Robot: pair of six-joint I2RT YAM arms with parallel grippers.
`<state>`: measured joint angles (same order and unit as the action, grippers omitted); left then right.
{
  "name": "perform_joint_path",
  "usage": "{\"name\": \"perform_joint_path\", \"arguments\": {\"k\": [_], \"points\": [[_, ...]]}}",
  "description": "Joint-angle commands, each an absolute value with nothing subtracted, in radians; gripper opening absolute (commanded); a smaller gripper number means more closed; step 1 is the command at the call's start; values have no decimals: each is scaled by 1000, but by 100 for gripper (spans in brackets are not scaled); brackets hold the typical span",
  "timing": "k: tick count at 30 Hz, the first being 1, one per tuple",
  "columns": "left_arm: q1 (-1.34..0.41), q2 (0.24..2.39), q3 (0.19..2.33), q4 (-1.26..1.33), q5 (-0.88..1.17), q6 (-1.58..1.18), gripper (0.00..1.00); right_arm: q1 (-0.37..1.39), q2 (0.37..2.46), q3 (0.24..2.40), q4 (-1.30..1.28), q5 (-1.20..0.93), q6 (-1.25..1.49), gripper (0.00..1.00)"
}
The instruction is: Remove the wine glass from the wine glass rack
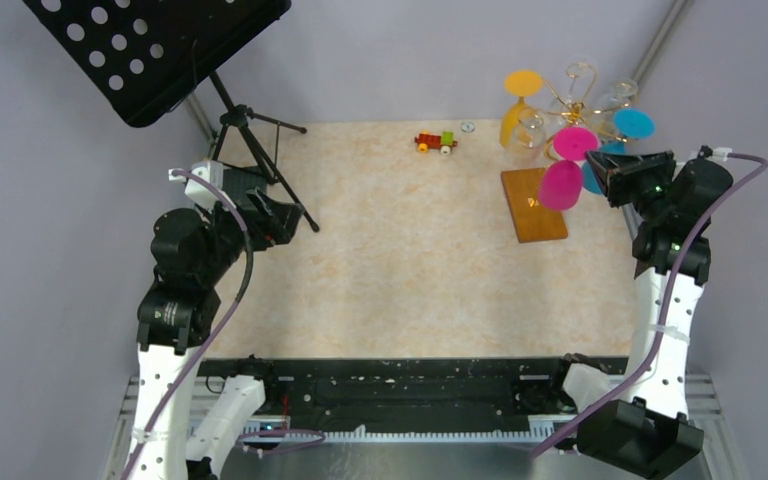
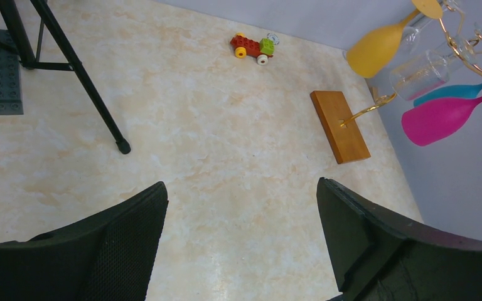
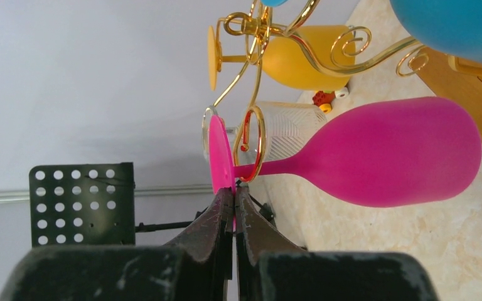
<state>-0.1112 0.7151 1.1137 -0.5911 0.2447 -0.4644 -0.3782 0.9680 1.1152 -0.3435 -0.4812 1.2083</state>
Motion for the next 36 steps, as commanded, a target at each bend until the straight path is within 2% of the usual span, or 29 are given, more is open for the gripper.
{"name": "perform_joint_path", "arguments": {"k": [1,16,28,36], "points": [[-112,706,1115,-551,249,-465,92,-388,945,1083,-208,-565,1273,0],[-112,726,1112,-535,296,-482,92,-341,1064,1148,-68,-524,1314,0],[-112,730,1108,-538,284,-483,91,-331,1089,1253,-233,-310,1251,0],[-112,722,1110,-553,241,-477,91,-331,1020,1223,-319,-187,1287,0]]}}
